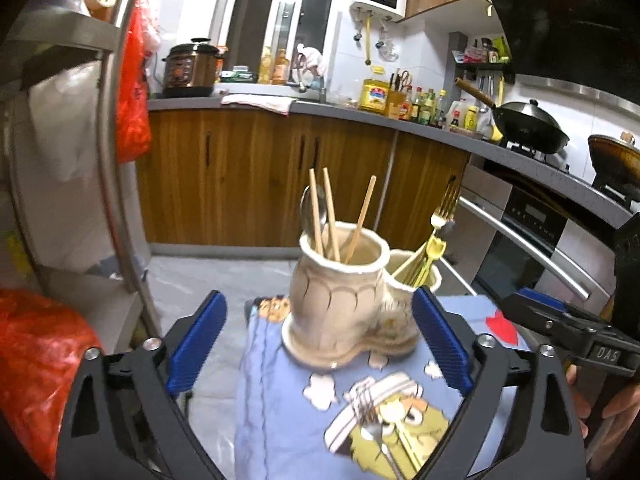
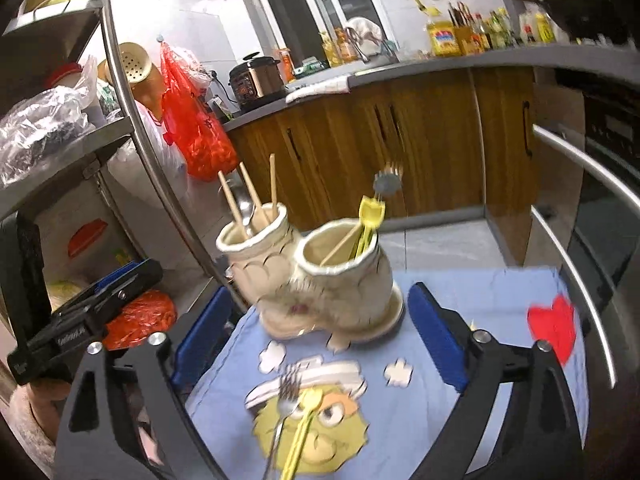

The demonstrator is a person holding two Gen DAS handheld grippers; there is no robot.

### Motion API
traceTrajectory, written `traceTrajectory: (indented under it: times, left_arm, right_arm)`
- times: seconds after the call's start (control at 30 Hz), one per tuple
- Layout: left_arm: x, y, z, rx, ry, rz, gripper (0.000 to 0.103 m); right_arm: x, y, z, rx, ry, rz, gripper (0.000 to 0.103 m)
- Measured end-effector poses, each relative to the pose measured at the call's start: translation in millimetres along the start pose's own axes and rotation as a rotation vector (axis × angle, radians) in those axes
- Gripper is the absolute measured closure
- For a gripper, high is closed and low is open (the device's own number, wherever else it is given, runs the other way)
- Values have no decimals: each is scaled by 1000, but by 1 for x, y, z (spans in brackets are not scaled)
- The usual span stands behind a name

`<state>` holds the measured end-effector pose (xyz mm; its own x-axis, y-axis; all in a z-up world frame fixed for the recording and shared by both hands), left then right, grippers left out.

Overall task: Organize utensils
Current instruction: 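Withdraw both open tools from the holder back over the cloth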

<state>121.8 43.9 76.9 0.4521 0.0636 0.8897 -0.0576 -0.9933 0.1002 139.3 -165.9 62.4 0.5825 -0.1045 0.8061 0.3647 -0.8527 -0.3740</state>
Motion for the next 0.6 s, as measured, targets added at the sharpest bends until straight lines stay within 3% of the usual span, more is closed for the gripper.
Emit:
traceTrajectory:
  times: [0.23, 0.6]
  left_arm:
    - [-26, -4, -21, 40, -30, -35, 6]
    - [-83, -8, 6, 112, -118, -25, 6]
  right_arm:
    - [-37, 6, -12, -24, -49, 85, 6]
    - [-92, 14, 18, -144, -140, -31, 6]
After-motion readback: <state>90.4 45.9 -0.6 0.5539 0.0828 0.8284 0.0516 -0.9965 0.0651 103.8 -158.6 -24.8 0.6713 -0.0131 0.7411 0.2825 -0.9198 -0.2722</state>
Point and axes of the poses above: each gripper's, at about its wrist camera, not at the fingertips, and z roughly the way its jaws point, y to its right, x to its top, the point moved 5 cm from there along z, roughly the way its jaws point, and after that the axes turned 3 degrees about x, right-handed, at the moved point
